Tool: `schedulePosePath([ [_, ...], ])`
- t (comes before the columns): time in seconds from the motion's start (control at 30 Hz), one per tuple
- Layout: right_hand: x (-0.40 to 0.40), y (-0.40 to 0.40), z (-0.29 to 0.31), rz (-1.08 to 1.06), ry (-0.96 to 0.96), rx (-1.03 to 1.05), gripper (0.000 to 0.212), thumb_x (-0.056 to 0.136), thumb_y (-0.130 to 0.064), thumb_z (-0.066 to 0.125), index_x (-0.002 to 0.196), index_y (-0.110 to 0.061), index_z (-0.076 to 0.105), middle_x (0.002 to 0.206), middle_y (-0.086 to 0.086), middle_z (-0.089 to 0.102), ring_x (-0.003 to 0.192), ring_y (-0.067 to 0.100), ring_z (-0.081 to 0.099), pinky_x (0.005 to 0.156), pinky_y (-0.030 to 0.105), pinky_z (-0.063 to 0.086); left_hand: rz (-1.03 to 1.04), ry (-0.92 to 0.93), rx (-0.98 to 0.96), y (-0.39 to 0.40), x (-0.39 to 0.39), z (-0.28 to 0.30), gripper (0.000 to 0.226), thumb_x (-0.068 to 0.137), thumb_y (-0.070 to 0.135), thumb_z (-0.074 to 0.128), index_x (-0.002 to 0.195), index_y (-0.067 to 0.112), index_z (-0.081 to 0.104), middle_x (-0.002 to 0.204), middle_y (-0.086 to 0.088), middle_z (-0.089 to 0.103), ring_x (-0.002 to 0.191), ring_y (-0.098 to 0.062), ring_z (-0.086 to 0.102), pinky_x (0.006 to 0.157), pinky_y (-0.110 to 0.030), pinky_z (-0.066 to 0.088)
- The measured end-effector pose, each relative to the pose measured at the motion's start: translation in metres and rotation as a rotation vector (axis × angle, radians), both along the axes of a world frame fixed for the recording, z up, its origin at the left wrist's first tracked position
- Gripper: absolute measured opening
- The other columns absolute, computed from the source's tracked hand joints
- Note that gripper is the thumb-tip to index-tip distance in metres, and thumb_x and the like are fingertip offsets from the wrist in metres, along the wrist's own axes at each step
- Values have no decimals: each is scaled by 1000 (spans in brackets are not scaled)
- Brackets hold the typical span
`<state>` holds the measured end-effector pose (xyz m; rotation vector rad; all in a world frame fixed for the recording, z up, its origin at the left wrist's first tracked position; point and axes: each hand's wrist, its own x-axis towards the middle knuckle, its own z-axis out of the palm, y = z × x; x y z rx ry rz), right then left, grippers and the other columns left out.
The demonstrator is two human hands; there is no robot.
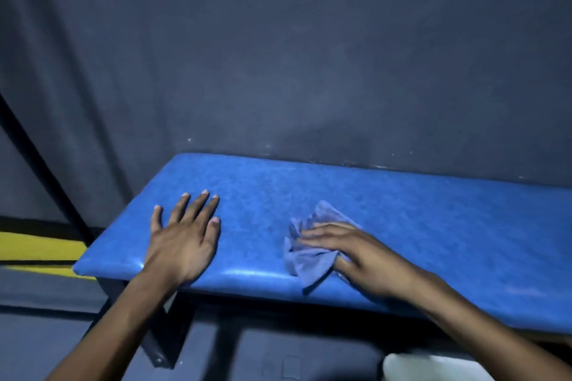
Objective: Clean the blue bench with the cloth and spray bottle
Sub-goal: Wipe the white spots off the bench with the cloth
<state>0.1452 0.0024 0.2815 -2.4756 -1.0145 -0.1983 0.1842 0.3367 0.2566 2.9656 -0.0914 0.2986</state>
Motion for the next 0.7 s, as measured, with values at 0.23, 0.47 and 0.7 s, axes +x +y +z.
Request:
schedulePosePath([
  [0.23,125,-50,6,-381,-25,-27,28,91,-5,52,104,-20,72,123,1,70,116,20,59,97,12,27,-112,7,-3,1,-6,4,61,92,63,-4,152,57,6,163,31,4,154,-6,-2,121,-53,-4],
  [0.47,110,-9,9,-200,49,-2,19,95,-8,55,106,-5,70,113,7,72,108,17,62,102,32,43,-200,-1,-69,5,-8,3,51,97,68,12,148,63,15,158,38,9,151,4,-1,122,-47,-4],
  [0.7,-10,9,19,-157,76,-101,56,93,-63,50,133,-25,60,144,-5,56,136,10,46,116,30,31,-204,79,-103,8,-9,11,53,95,72,9,147,64,15,161,34,9,151,5,-3,122,-47,-7],
])
